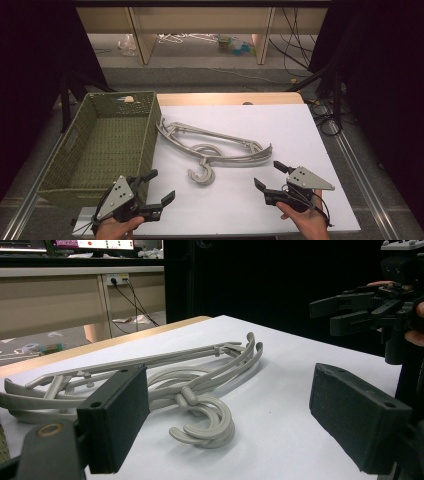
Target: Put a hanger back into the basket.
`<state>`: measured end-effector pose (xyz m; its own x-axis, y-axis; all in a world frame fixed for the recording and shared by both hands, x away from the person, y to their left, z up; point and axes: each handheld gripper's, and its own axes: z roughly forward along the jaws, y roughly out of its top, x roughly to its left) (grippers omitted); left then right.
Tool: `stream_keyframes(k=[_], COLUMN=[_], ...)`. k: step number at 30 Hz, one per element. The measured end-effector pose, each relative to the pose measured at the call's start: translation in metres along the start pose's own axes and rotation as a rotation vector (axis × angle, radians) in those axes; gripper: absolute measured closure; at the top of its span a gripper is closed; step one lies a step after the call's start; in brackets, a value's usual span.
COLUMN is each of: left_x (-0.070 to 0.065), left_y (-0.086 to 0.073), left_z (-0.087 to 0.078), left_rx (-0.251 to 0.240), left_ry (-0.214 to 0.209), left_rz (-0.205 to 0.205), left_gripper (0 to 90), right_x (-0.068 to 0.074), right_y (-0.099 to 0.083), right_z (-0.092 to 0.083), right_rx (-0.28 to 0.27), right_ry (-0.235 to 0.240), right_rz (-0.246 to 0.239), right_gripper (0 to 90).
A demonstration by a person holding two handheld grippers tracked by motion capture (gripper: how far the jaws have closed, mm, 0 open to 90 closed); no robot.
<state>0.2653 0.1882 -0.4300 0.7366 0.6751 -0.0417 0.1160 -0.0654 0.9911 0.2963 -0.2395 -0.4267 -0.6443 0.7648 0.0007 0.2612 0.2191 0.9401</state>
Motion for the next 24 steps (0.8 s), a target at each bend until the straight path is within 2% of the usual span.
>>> stream_keyframes(k=[1,11,14,16,17,20,21,23,24], left_x=[0.000,0.000,0.000,0.000,0.000,-0.001,-0.001,-0.001,-0.001], left_y=[0.000,0.000,0.000,0.000,0.000,-0.001,-0.001,-0.001,-0.001], left_z=[0.000,0.001,0.001,0.001,0.001,0.001,0.001,0.001,0.001], left_rx=[0.000,0.004,0.005,0.005,0.005,0.006,0.010,0.009,0.007], left_ry=[0.000,-0.001,0.001,-0.001,-0.001,0.001,0.000,0.001,0.001], left_rz=[0.001,0.008,0.012,0.014,0.015,0.007,0.014,0.014,0.011], left_gripper=[16.0,15.9,15.9,15.9,15.8,15.8,15.9,15.9,15.8], right_x=[0.000,-0.001,0.001,0.000,-0.002,-0.003,-0.003,-0.005,-0.005], right_y=[0.000,0.000,0.000,0.001,0.002,0.002,0.003,0.004,0.005], right_z=[0.001,0.002,0.003,0.004,0.004,0.005,0.007,0.008,0.011], right_rx=[-0.011,-0.006,0.004,0.010,0.000,0.001,0.026,0.026,0.039], right_ry=[-0.011,-0.005,0.012,0.029,0.015,0.016,0.034,0.043,0.056], right_rz=[-0.010,-0.034,-0.020,-0.030,-0.057,-0.060,-0.046,-0.065,-0.056], right_gripper=[17.2,16.2,16.1,16.2,16.3,16.6,17.5,17.5,17.5])
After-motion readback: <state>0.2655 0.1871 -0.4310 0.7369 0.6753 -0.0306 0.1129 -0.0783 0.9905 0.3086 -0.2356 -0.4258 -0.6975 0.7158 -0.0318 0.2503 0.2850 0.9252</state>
